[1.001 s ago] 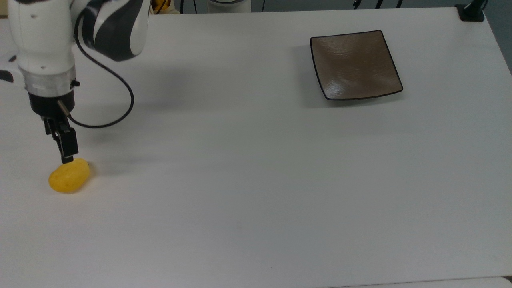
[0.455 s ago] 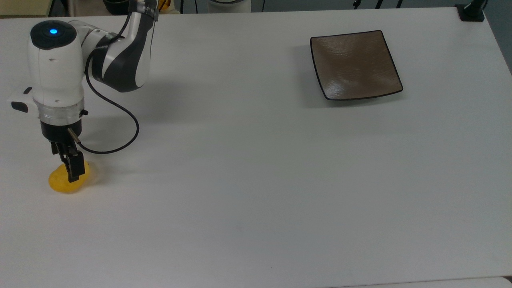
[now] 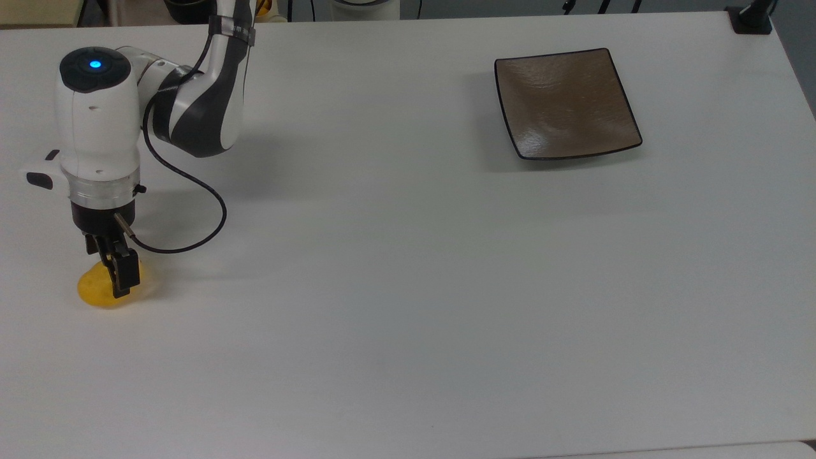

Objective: Put potatoes on a ceramic plate
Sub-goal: 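Close the gripper around the yellow potato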

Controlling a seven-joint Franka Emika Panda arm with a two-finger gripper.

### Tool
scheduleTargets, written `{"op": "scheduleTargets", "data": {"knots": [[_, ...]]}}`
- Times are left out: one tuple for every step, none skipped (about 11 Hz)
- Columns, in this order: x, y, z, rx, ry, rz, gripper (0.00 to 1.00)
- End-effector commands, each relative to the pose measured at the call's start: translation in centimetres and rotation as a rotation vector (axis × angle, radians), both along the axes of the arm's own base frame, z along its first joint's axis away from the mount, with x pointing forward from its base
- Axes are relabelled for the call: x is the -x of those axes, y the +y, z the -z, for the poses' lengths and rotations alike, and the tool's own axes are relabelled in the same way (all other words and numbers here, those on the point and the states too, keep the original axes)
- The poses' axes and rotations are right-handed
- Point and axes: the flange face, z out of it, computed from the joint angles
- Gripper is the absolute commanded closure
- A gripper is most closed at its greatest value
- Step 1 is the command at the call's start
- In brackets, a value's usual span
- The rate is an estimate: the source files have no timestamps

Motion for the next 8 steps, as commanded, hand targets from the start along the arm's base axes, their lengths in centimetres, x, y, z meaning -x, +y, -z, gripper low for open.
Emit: {"op": "scheduleTargets", "data": {"knots": [[-0.3,0.2,0.2,0.066,0.006,-0.028,0.26],[-0.2,0.0,0.1,0.066,0.007,-0.028,0.44],[-0.1,-0.2,-0.1,0.068,0.006,-0.026,0.58],[0.0,-0.2,-0.1,0.066,0.009,-0.026,0.69],[0.1,-0.2,-0.2,0.068,0.01,-0.027,0.72],[0.3,-0.2,-0.3,0.066,0.011,-0.026,0.74],[0.5,-0.1,-0.8,0.064,0.009,-0.025,0.74],[0.6,0.0,-1.2,0.063,0.007,-0.026,0.74]]}}
